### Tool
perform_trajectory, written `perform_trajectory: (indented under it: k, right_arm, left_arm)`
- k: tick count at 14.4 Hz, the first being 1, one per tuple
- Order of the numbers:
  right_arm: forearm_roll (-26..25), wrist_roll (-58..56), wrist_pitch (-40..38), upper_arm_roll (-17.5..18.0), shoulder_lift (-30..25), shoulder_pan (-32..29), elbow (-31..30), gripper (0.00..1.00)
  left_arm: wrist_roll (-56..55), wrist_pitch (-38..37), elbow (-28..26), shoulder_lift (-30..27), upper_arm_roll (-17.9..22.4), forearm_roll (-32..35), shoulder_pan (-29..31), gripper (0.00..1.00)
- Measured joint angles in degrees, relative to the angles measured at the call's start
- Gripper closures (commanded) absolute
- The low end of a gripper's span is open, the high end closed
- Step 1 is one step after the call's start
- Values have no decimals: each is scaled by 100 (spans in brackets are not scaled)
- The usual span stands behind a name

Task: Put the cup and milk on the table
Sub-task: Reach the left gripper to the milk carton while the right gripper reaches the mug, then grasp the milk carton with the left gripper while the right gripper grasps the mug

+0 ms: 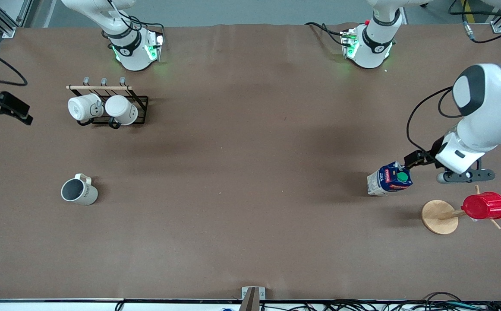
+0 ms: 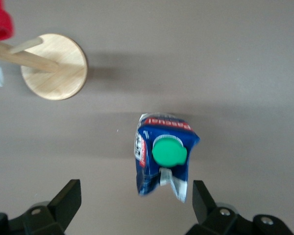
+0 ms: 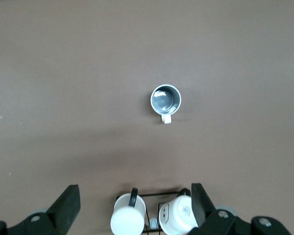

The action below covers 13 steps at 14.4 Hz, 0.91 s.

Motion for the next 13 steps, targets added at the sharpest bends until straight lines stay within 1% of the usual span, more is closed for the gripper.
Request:
perform_trajectory:
  k: [2, 4, 8, 13]
  right_arm:
    - [0, 0, 227, -4, 266, -24, -9, 0]
    - [0, -12, 446, -4, 546, -66, -26, 0]
    - [0, -30, 1039, -6, 1216, -155, -98, 0]
    - [0, -304, 1957, -10, 2158, -429, -178, 0]
  left_arm:
    - [-33, 260, -12, 290, -1, 0, 0, 0]
    - [-35, 363, -3, 467, -18, -1, 0, 0]
    - [-40, 368, 8, 486, -74, -2, -9, 0]
    - [-40, 360, 5, 492, -91, -2, -58, 0]
